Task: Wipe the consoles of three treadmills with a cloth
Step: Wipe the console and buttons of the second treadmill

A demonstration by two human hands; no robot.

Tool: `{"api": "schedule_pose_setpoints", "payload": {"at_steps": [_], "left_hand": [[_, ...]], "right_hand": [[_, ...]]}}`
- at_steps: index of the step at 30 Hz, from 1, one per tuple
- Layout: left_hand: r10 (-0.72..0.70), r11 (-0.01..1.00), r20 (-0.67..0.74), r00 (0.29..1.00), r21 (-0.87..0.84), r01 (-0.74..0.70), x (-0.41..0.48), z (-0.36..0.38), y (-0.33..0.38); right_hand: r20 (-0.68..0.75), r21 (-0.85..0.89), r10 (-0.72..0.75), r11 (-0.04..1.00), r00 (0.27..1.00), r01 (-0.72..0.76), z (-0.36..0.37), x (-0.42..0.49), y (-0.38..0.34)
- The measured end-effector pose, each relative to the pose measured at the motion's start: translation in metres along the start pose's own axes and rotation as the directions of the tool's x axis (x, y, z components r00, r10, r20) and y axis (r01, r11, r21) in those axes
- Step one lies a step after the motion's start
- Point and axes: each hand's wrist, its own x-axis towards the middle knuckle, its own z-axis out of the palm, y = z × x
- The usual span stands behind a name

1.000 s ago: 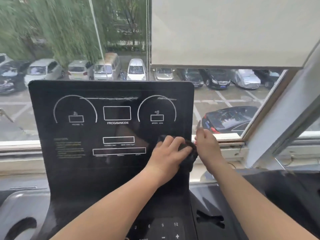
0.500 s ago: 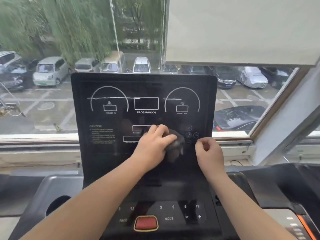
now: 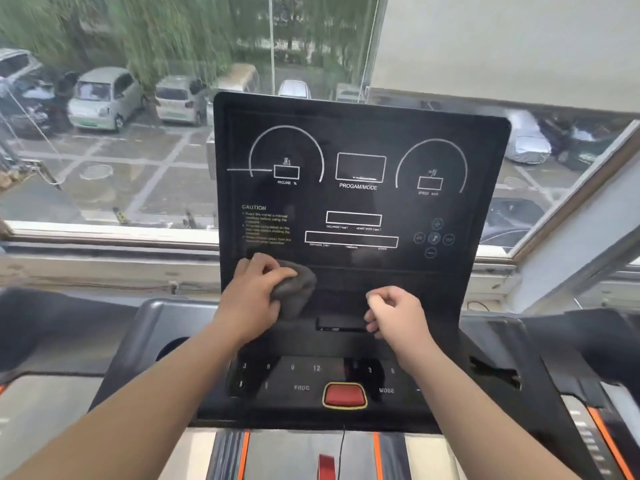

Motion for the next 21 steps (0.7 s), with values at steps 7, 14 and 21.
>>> {"api": "schedule_pose_setpoints", "payload": {"at_steps": [7,14,21], "left_hand": [[-0.347,0.936,0.048,0.937,-0.05,0.349,-0.043,0.009,-0.017],[-0.416,0.908,0.326,0.849,0.204,0.367,-0.067,0.017,0.005],[-0.28,0.939,0.554,0.784,-0.013,0.345,-0.082,0.021,0.033]], "right_hand": [[-0.012,0.034,0.05,0.998,0.999,-0.049,0.03,-0.027,0.013],[-0.06,0.074,0.086,0.994,0.994,-0.082,0.042,-0.05,0.022],[-0.105,0.183,0.181,0.97,0.978,-0.16,0.026,-0.076,0.051]]}}
